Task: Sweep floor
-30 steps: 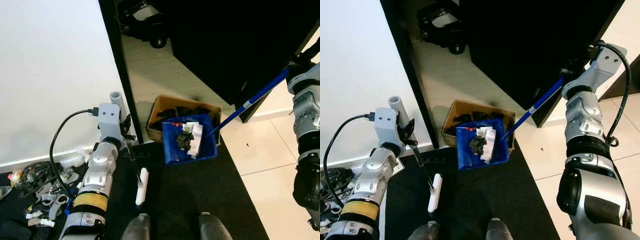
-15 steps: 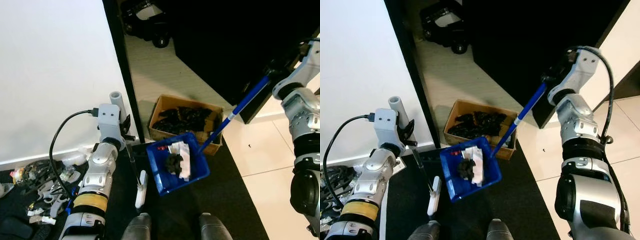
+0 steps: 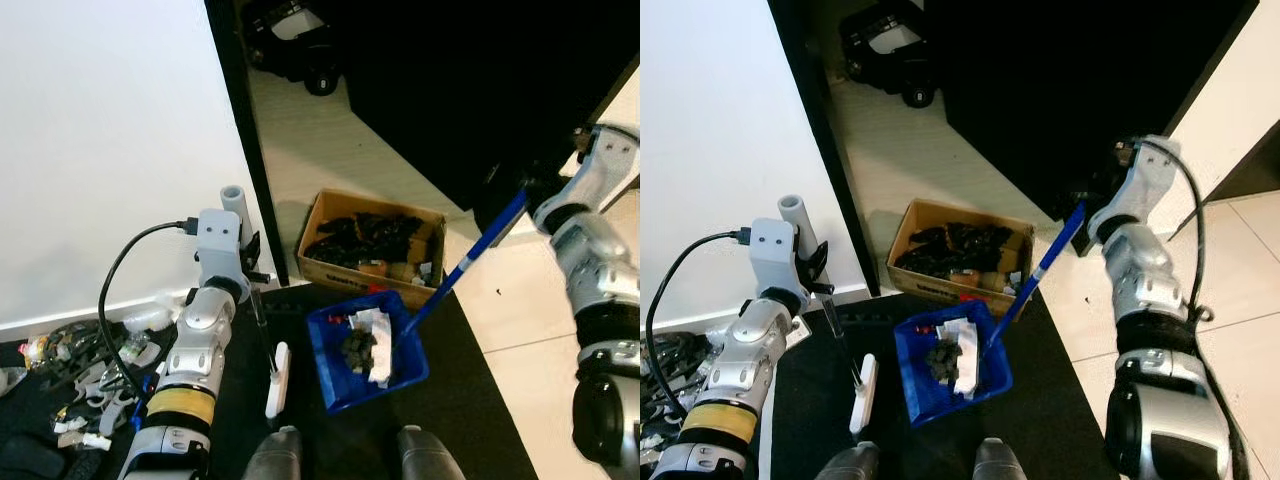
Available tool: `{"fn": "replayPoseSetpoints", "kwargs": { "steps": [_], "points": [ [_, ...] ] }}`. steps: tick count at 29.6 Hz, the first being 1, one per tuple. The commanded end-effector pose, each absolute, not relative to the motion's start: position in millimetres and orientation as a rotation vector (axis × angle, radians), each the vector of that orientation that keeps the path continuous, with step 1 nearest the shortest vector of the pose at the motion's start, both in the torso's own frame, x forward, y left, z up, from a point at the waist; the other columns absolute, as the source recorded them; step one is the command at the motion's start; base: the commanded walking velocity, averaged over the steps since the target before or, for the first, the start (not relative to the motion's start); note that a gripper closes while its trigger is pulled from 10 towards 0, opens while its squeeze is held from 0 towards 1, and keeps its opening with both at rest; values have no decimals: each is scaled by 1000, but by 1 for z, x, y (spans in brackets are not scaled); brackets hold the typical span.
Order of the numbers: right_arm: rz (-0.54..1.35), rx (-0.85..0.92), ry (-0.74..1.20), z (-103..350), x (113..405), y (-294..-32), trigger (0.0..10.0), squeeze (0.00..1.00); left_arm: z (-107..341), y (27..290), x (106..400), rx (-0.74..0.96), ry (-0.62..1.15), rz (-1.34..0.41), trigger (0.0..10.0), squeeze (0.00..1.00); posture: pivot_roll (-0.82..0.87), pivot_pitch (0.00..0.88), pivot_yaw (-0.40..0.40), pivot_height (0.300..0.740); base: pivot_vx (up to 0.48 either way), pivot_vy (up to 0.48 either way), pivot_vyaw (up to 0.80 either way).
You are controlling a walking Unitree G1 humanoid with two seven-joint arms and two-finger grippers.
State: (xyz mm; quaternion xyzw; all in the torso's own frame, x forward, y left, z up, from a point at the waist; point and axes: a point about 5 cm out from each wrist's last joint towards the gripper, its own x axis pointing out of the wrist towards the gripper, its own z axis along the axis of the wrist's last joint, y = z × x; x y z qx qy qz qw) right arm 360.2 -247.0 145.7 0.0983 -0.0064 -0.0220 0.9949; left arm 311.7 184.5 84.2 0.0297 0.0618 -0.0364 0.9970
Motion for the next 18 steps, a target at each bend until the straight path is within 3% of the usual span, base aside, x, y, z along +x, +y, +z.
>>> {"fn": "replayPoseSetpoints", "kwargs": {
  "steps": [1,7,18],
  "points": [
    [-76,214,-50,144,357,-251,10000,0,75,186,307,80,150,-68,10000,0,-1,79,8,740,0,0,0],
    [-94,178,3,115,343,-248,10000,0,68,190,303,131,158,-33,10000,0,-1,80,10,740,0,0,0],
    [-113,98,-26,106,338,-246,10000,0,72,203,305,157,138,41,10000,0,1,91,11,740,0,0,0]
  ]
}}
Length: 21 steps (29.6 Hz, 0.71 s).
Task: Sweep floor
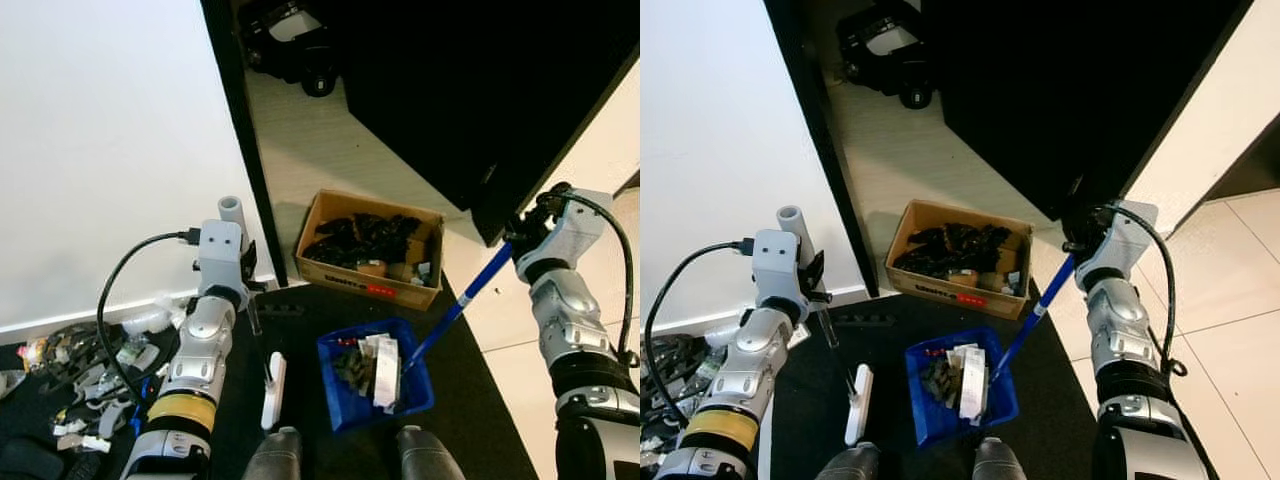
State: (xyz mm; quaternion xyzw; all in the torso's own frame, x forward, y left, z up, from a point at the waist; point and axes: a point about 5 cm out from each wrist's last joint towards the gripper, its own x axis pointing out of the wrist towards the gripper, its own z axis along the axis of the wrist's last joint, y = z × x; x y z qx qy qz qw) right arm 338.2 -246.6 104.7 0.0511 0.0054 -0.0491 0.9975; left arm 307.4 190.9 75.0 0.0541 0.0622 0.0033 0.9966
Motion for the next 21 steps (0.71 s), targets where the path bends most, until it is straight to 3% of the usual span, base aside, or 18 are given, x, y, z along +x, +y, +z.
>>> {"fn": "replayPoseSetpoints", "kwargs": {
  "steps": [1,12,21],
  "points": [
    [-113,98,-26,106,338,-246,10000,0,72,203,305,157,138,41,10000,0,1,91,11,740,0,0,0],
    [-155,70,-12,89,331,-240,10000,0,70,195,307,90,138,50,10000,0,6,88,2,740,0,0,0],
    [-93,18,-36,100,341,-235,10000,0,66,200,302,61,132,97,10000,0,0,76,-56,740,0,0,0]
  ]
}}
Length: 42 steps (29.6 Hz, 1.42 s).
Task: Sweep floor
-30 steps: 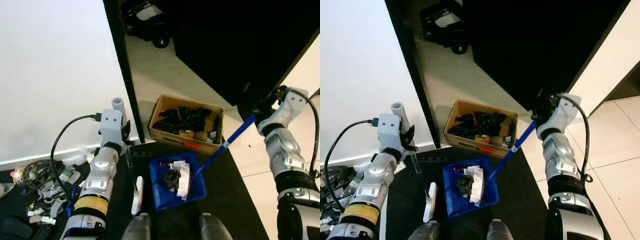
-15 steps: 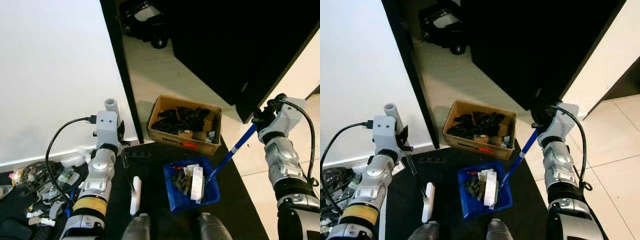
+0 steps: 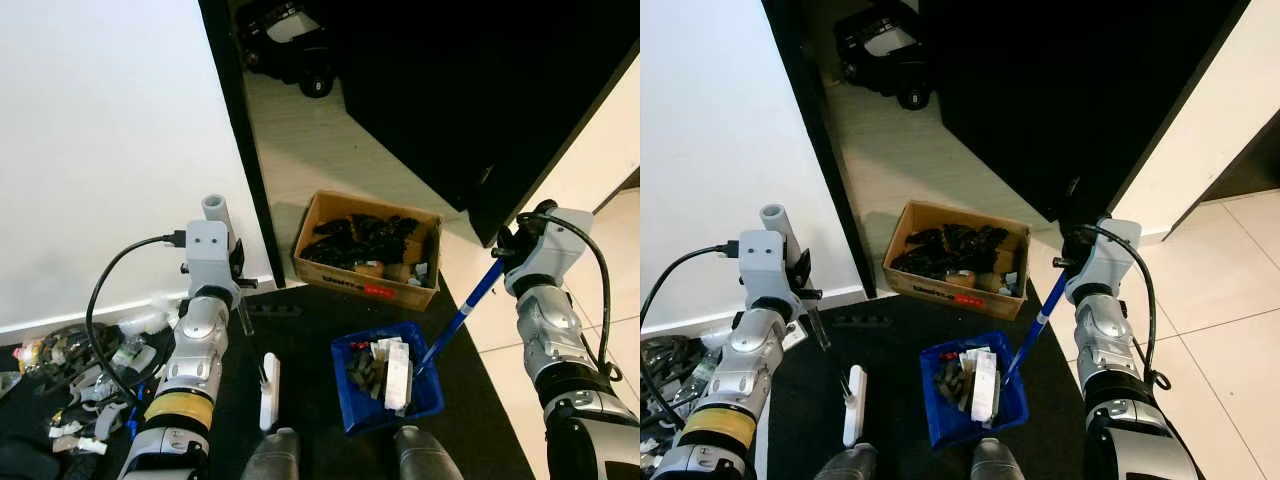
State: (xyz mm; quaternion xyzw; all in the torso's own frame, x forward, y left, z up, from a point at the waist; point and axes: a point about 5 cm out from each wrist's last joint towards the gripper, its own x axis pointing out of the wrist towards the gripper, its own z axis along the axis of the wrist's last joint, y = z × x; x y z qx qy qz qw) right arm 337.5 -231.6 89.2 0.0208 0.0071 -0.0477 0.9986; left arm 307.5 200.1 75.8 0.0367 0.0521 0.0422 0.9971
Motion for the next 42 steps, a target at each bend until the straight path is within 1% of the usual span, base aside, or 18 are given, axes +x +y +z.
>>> {"fn": "replayPoseSetpoints", "kwargs": {
  "steps": [1,4,16,23,27,42],
  "points": [
    [-92,17,-37,100,341,-235,10000,0,66,200,301,61,132,96,10000,0,0,76,-56,740,0,0,0],
    [-91,15,-44,104,344,-236,10000,0,65,199,300,53,139,95,10000,0,0,76,-68,740,0,0,0],
    [-99,26,-105,117,349,-238,10000,0,69,193,302,37,117,59,10000,0,2,85,-39,740,0,0,0],
    [-99,30,-122,121,349,-239,10000,0,70,190,304,47,120,48,10000,0,-3,91,-31,740,0,-480,0],
    [-95,27,-125,121,349,-239,10000,0,69,192,304,21,130,74,10000,0,-6,93,-33,740,0,0,0],
    [-75,31,-130,126,353,-237,10000,0,69,193,305,-2,128,73,10000,0,-3,92,-29,740,0,0,0]
  ]
}}
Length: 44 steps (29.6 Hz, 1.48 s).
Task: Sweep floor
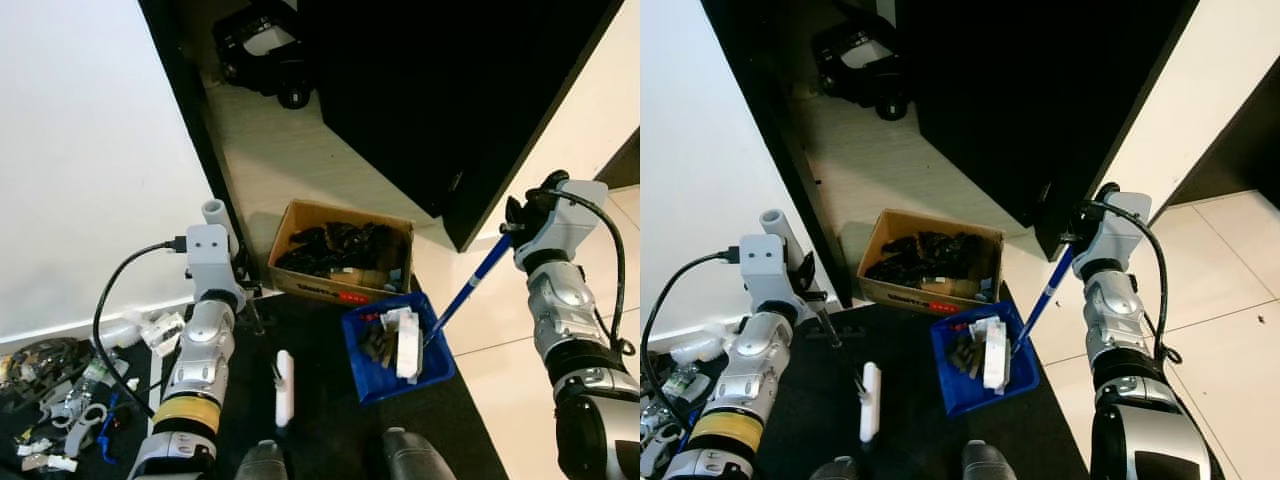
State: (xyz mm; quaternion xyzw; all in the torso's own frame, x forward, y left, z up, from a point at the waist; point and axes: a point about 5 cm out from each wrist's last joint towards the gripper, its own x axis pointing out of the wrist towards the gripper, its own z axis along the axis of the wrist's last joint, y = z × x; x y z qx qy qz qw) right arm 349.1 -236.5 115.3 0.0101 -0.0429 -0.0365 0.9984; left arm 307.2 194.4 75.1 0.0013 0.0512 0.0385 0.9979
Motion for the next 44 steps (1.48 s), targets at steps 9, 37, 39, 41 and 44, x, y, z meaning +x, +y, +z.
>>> {"fn": "replayPoseSetpoints", "kwargs": {
  "steps": [9,37,39,41,44],
  "points": [
    [-98,102,-177,143,360,-240,10000,0,70,194,305,113,140,44,10000,0,-1,87,-23,740,0,0,0],
    [-219,204,-449,232,370,-283,10000,0,84,195,310,97,68,5,10000,0,-10,73,-18,740,162,0,0],
    [-221,206,-446,231,370,-283,10000,0,84,194,309,97,68,0,10000,0,-10,73,-18,740,480,0,0],
    [-222,207,-444,231,370,-283,10000,0,84,194,309,98,67,-3,10000,0,-10,73,-18,740,480,0,0],
    [-222,207,-442,231,370,-283,10000,0,84,194,309,94,67,-3,10000,0,-10,77,-17,740,480,0,0]
  ]
}}
